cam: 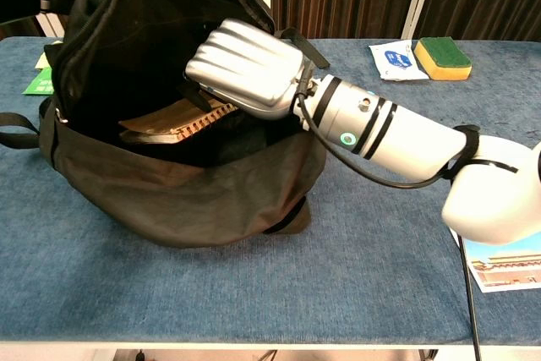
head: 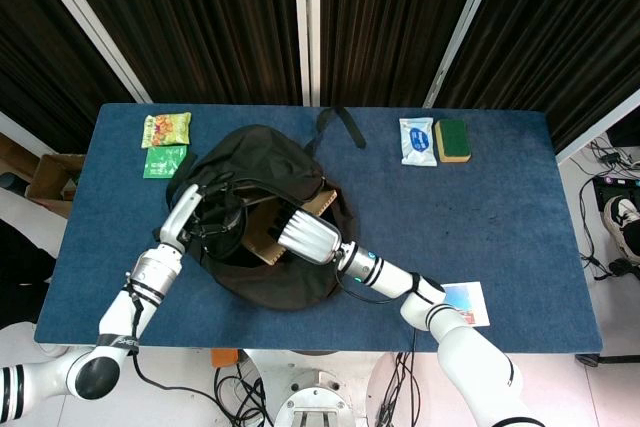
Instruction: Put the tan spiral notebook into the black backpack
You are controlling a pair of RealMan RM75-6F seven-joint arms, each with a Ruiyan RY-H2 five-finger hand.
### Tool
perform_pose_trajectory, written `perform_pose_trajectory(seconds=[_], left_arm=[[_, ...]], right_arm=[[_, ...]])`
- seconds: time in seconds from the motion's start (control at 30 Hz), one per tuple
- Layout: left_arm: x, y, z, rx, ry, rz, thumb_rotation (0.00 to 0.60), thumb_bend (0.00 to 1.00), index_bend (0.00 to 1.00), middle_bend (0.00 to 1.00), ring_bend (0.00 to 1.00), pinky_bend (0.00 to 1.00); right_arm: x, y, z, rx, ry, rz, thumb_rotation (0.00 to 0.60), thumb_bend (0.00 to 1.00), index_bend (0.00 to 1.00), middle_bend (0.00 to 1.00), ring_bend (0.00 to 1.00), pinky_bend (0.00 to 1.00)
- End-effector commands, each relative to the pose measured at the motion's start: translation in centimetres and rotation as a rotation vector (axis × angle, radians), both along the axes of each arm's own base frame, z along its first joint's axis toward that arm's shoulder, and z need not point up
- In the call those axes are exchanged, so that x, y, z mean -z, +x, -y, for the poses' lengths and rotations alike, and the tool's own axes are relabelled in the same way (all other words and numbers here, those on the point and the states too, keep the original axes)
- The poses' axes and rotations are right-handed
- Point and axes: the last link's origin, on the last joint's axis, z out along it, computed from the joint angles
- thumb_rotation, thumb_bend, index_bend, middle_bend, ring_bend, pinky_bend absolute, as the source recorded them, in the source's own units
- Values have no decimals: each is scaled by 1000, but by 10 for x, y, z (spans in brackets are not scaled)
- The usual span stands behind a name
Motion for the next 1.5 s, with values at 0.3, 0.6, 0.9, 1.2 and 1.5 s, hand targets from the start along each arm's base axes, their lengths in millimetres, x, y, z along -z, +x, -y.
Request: perform_pose_trajectory(seconds=[0.3, 0.6, 0.9, 1.2, 1.5], left_arm=[[-8, 0, 0, 19, -14, 33, 600, 495, 657, 107, 61, 409], [-4, -8, -4, -10, 26, 17, 600, 493, 658, 225, 164, 412], [-2, -16, -6, -20, -4, -7, 600, 494, 657, 225, 164, 412], [0, -13, -5, -7, -18, -15, 600, 494, 657, 225, 164, 412], [2, -12, -4, -8, -29, -17, 600, 493, 658, 225, 164, 412]], right_arm=[[14, 0, -1, 172, 54, 6, 600, 0, 521, 308, 264, 249], [-5, -32, -18, 305, 205, 124, 600, 0, 190, 223, 225, 224], [-57, -66, -28, 358, 189, 163, 600, 70, 149, 218, 190, 236], [-72, -88, -15, 514, 207, 156, 600, 477, 149, 222, 191, 269], [-58, -88, -3, 595, 279, 182, 600, 536, 141, 227, 191, 275]])
